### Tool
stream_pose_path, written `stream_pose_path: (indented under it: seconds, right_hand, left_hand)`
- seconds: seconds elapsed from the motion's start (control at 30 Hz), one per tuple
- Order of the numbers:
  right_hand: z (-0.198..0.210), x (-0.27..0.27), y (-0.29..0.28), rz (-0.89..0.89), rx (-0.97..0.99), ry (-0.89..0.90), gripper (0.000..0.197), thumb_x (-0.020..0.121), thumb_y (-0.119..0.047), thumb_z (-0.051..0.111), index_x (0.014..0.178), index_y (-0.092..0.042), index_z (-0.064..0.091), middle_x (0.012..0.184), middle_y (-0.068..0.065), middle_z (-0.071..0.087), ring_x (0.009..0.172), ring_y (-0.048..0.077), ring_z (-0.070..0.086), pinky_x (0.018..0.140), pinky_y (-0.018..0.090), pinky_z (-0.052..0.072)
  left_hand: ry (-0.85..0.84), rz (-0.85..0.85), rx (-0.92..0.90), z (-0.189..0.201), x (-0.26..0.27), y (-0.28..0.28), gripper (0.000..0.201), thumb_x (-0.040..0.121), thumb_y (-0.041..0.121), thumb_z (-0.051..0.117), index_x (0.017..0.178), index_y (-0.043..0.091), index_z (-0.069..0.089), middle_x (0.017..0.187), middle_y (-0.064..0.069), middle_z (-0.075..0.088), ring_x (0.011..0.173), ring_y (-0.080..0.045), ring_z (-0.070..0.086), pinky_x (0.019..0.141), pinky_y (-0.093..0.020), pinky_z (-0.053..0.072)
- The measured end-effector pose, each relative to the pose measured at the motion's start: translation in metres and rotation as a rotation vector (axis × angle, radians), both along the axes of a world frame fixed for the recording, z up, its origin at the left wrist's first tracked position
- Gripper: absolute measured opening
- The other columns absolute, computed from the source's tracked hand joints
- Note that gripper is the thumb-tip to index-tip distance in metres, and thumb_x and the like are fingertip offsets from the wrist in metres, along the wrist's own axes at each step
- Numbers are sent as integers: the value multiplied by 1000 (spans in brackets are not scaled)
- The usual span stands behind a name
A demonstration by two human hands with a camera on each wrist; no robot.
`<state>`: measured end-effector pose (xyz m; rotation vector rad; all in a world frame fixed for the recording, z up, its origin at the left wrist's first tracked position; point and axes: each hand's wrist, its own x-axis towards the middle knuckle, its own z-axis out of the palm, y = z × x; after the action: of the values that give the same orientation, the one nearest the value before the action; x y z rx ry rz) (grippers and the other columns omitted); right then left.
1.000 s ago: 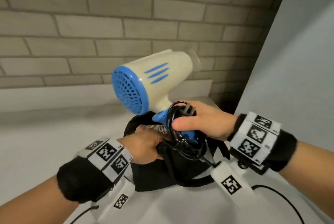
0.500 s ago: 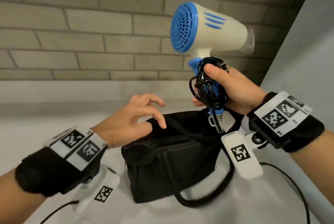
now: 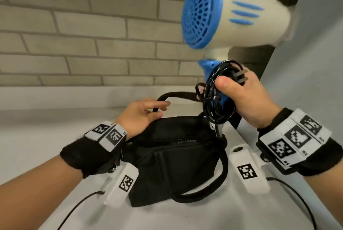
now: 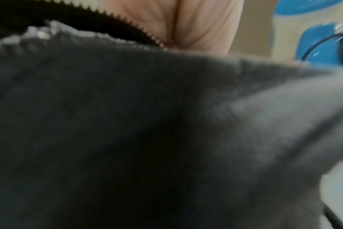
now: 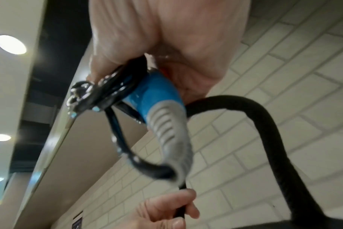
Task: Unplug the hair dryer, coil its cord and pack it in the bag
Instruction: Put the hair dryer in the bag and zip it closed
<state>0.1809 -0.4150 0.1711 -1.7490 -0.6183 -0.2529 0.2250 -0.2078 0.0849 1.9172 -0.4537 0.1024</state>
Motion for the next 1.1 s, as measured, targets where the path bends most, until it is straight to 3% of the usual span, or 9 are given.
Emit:
stream_pose_path:
  seconds: [0.2, 0.27, 0.33, 0.43, 0.53, 0.67, 0.83, 0.97, 1.1]
  right_hand:
    - [13, -2, 24, -74, 55, -249, 50, 49, -50, 76, 87, -31, 49, 73, -28, 68, 77, -8, 63, 72, 11, 49]
    - [1, 3, 33, -76, -27, -221, 45, 53, -34, 78, 87, -31, 48, 73, -24, 67, 78, -14, 60, 71, 5, 45]
    - [-20, 10, 40, -67, -181, -169, 45, 57, -25, 76, 92, -30, 48, 87, -18, 62, 82, -15, 58, 74, 3, 42]
    - [-56, 16, 37, -59, -461, -81, 57, 57, -32, 81, 105, -23, 50, 102, -1, 64, 94, 0, 58, 87, 18, 46]
    - [-80, 13, 28, -76, -762, -49, 68, 60, -45, 77, 118, -22, 49, 113, 3, 66, 102, 19, 61, 89, 40, 48]
    - [-85, 10, 16, 23, -960, 83, 64, 66, -49, 71, 121, -33, 43, 116, -5, 64, 103, 16, 60, 89, 38, 48]
    - [-94, 20, 8, 89, -1345, 152, 54, 74, -54, 59, 122, -38, 38, 118, -4, 62, 104, 22, 60, 90, 42, 48]
    - [-104, 25, 18, 178, -1685, -3, 49, 82, -48, 50, 126, -32, 36, 125, 7, 57, 109, 32, 56, 91, 40, 45]
    - [-113, 27, 35, 265, -1903, -67, 48, 83, -39, 54, 125, -23, 38, 114, 13, 60, 102, 33, 57, 78, 36, 41]
  left_hand:
    - [128, 10, -137, 1, 6, 7, 43, 84, -1, 57, 89, 41, 62, 81, 20, 65, 56, 8, 56, 72, -12, 45]
    - [175, 20, -158, 1, 6, 7, 41, 84, -2, 57, 89, 38, 64, 80, 18, 68, 71, 3, 61, 83, -24, 47]
    - [231, 19, -182, 4, 1, 5, 37, 83, -4, 56, 97, 29, 65, 94, 1, 69, 93, -15, 60, 97, -36, 46]
    - [381, 77, -190, 4, -3, 6, 30, 89, -6, 46, 112, 5, 60, 109, -15, 67, 97, -12, 60, 99, -21, 40]
    - [359, 162, -300, -1, 1, 17, 36, 91, -6, 37, 87, 12, 68, 69, -1, 73, 66, -3, 65, 80, -22, 50]
    - [273, 174, -357, -2, 10, 22, 42, 85, -10, 50, 123, 7, 54, 85, 3, 62, 72, 0, 60, 71, -8, 50]
    - [124, 210, -282, 3, 8, 13, 41, 83, -5, 57, 118, 15, 58, 83, 11, 62, 70, 7, 57, 93, -24, 44]
    - [-8, 153, -198, 6, 2, 3, 45, 82, -1, 60, 98, 41, 59, 86, 14, 62, 69, -17, 52, 87, -33, 45]
    - [-82, 65, -90, 5, -2, -2, 46, 82, 0, 60, 105, 40, 56, 88, 18, 60, 58, -6, 49, 79, -23, 48]
